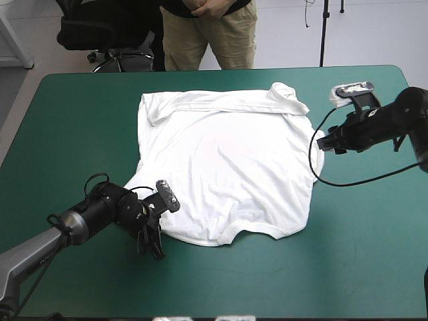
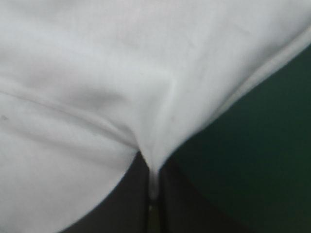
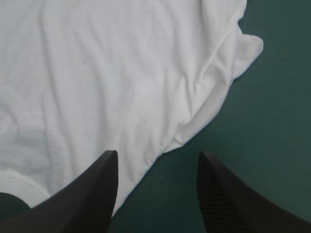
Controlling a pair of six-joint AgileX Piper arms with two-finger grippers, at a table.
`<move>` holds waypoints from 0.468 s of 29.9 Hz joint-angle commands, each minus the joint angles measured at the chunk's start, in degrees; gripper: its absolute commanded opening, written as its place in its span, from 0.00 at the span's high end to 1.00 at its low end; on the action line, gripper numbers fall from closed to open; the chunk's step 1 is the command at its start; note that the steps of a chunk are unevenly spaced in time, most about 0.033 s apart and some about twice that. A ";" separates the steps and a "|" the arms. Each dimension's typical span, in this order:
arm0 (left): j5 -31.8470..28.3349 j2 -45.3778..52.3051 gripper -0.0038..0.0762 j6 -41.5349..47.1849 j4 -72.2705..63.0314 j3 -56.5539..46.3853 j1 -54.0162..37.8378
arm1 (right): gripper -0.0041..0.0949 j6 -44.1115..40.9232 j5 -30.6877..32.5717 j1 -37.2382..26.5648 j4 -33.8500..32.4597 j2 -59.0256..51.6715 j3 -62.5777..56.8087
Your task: Fold the cloth
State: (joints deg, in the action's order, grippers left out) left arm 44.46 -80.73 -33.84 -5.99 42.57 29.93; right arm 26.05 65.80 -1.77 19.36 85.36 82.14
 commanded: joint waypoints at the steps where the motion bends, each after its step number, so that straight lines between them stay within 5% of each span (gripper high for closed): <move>1: -1.17 -0.46 0.97 0.93 -2.88 -0.04 0.35 | 0.48 -3.61 -2.23 3.69 -5.45 0.50 1.33; 8: -1.17 -0.46 0.97 1.92 -2.88 -0.04 0.35 | 0.47 -8.41 -8.23 7.06 -12.40 7.58 1.33; 14: -1.13 -0.46 0.97 1.92 -2.88 -0.04 0.35 | 0.46 -9.17 -8.61 6.94 -12.12 15.31 1.33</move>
State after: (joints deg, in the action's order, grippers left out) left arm 44.39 -80.73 -32.68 -5.99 42.57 29.93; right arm 17.07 58.91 5.19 6.82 100.34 82.15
